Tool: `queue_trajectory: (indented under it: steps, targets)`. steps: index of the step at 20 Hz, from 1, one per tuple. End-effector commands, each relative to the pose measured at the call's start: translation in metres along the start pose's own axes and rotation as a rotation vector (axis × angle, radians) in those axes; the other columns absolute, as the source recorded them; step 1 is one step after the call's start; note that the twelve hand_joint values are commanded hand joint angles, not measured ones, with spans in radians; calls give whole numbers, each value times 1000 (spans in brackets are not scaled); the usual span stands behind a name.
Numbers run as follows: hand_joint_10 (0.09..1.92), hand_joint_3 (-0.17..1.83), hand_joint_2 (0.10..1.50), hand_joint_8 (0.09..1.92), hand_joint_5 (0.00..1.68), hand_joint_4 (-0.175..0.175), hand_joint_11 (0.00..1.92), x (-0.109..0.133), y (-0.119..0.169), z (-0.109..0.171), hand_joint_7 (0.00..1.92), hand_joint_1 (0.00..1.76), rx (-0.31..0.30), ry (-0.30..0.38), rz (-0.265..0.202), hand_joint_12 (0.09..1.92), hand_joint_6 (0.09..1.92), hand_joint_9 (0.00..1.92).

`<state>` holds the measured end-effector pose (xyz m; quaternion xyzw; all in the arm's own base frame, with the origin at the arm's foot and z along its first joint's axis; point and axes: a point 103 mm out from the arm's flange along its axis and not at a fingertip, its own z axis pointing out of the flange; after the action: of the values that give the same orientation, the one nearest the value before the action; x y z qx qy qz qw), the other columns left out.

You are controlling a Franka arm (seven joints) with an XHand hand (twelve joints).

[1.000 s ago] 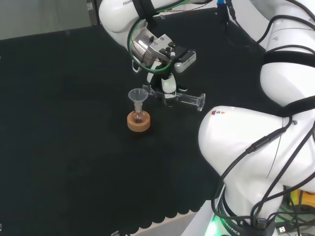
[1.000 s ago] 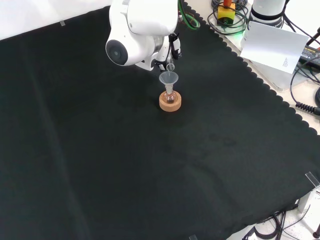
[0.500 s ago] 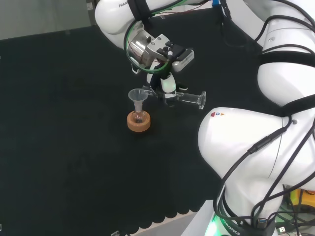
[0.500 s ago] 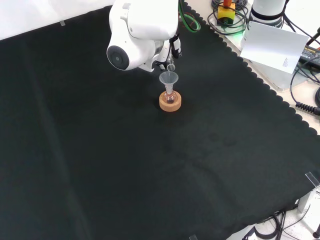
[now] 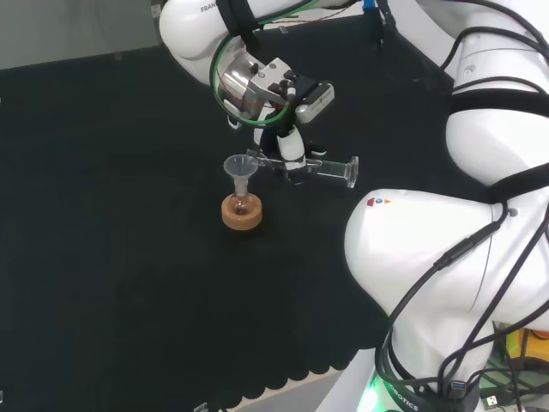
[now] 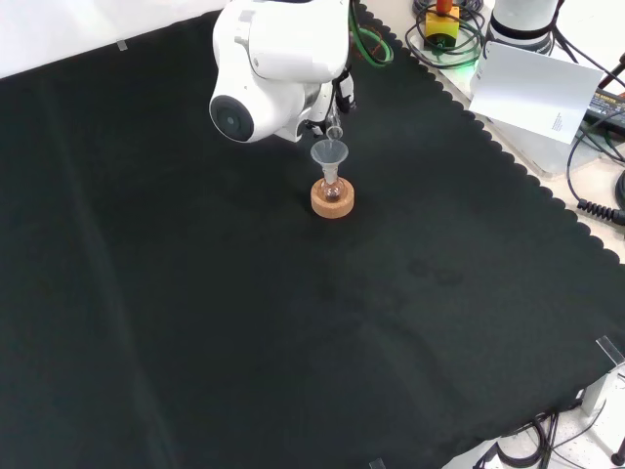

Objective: Pour the water from the graduated cylinder into the round-bottom flask.

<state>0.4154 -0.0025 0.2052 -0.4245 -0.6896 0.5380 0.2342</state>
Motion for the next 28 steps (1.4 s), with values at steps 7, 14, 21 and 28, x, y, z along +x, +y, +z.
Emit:
queue_trajectory:
  steps: [7,14,21,28]
  targets:
    - [87,-8,1119,307,999,-133,1384,7,-1,-5,1287,1137,78,-16,41,688,989,1500]
    - [87,-8,1119,304,999,-134,1385,9,0,-8,1290,1137,108,-5,30,686,990,1501]
    - [87,-7,1119,300,998,-136,1386,9,-2,-10,1293,1138,152,-1,36,684,991,1502]
    - [87,-7,1120,293,996,-140,1388,9,-4,-12,1297,1138,177,3,35,679,993,1503]
